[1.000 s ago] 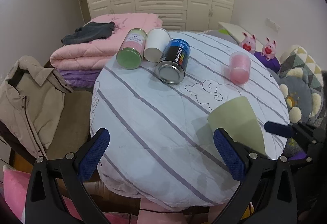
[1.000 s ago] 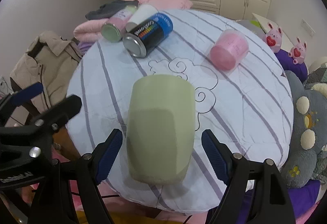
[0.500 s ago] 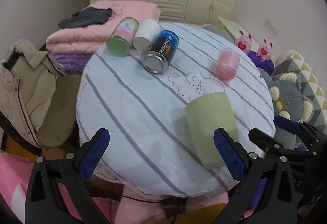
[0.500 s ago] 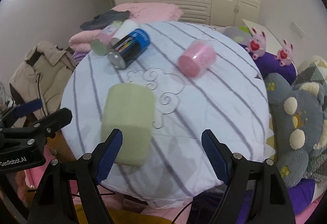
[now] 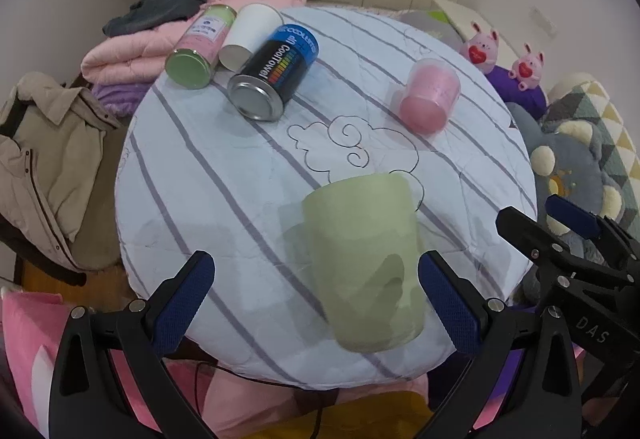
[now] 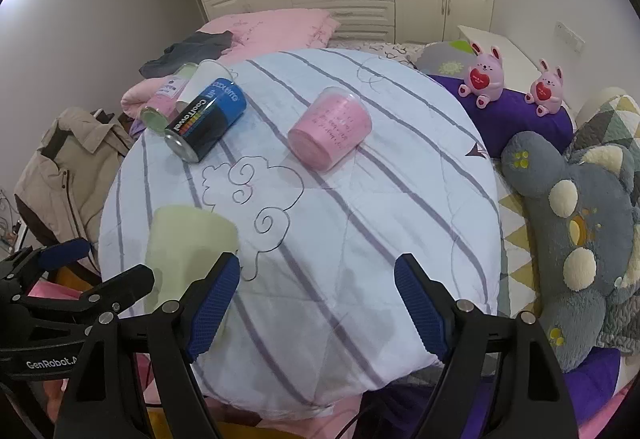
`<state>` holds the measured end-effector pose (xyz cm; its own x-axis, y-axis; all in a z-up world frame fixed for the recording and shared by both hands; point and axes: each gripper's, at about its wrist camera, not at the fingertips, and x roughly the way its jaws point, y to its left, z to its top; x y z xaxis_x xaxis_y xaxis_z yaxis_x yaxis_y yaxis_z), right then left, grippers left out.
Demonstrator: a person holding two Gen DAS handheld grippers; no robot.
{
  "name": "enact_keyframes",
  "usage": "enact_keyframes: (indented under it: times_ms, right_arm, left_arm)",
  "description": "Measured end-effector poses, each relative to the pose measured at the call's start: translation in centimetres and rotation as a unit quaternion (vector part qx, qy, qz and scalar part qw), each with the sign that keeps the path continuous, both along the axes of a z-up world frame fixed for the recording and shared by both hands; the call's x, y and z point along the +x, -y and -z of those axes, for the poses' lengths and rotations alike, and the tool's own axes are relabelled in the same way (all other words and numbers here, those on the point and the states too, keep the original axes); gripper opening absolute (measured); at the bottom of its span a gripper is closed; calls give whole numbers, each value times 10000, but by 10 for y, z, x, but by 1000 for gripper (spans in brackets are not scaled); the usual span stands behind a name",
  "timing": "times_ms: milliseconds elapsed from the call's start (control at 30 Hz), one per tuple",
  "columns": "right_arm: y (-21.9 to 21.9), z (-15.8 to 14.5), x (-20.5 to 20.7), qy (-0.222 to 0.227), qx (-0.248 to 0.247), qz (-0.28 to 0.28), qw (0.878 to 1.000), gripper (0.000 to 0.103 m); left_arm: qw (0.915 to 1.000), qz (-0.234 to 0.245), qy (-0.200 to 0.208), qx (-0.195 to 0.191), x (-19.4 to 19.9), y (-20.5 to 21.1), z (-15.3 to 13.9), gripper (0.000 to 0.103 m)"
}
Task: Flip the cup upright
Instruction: 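Carry the green cup toward the table center, rotating it rim-up, then lower the upright green cup onto the cloth and open the right gripper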
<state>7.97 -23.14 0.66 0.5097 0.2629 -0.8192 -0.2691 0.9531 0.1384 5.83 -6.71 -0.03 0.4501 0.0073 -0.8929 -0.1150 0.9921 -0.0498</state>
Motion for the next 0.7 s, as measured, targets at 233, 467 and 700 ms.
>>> enact_keyframes:
  times_ms: [233,467,700]
  right_arm:
    - [8,11,25,-184,-51,-56,9998,81]
    - [12,24,45,-359,-81,-255,9990,81]
    - [10,31,62,-443,-86,-470,9979,81]
  left_arm:
    - [9968,-376,-611,-344,25,4,21,103]
    - [9829,-842,-1129,-1188,40,-4,44,103]
    - [9838,-1074,-1047,-977,46,2,39,96]
